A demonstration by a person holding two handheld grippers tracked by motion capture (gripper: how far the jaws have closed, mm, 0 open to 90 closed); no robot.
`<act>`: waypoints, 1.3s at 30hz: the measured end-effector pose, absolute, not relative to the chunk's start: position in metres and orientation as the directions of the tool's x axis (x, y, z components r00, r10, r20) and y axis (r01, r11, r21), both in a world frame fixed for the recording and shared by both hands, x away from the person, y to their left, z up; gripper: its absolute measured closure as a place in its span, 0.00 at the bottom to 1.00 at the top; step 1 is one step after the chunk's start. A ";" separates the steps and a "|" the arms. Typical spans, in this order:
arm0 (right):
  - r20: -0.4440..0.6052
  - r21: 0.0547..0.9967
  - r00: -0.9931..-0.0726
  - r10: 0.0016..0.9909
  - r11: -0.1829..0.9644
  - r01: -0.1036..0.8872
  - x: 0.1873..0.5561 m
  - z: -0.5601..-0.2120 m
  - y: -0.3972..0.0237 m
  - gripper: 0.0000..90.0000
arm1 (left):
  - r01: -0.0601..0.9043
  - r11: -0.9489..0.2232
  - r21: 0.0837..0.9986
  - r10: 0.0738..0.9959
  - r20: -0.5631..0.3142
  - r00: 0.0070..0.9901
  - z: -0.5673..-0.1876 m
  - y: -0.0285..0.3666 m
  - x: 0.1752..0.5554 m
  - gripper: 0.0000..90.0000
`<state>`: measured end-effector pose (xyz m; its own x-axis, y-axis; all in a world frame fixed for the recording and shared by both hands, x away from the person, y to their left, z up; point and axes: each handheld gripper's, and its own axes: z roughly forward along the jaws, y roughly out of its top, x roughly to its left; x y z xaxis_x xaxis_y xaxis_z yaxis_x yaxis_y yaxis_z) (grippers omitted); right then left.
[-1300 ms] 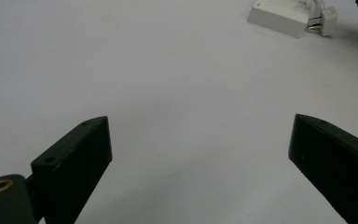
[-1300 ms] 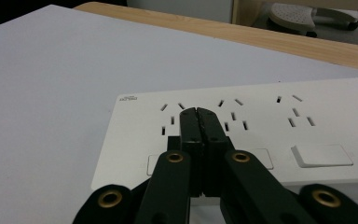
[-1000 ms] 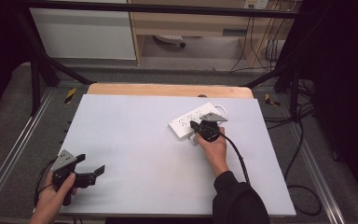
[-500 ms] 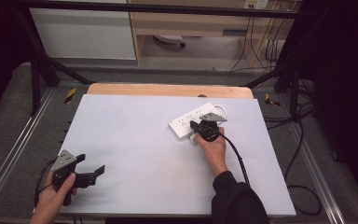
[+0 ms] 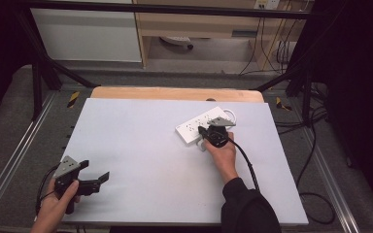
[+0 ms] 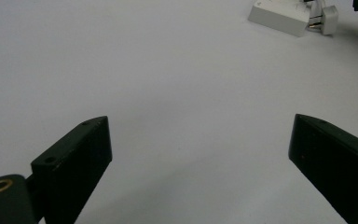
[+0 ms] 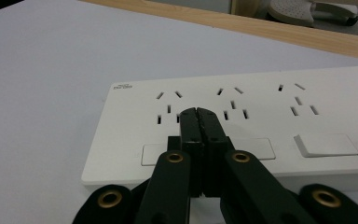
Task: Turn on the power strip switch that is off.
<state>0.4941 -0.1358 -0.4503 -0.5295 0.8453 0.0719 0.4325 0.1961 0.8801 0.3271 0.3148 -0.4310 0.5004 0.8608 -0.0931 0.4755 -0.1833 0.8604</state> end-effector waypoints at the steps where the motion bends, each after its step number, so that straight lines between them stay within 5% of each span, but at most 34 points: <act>1: 0.072 0.880 -0.529 0.845 0.196 0.432 0.494 -0.450 -0.136 1.00 | 0.476 -0.183 0.860 0.861 -0.093 0.500 -0.431 0.315 0.327 0.07; 39: 0.083 0.875 -0.549 0.832 0.203 0.440 0.495 -0.452 -0.129 1.00 | 0.481 -0.186 0.857 0.861 -0.094 0.500 -0.431 0.315 0.327 0.07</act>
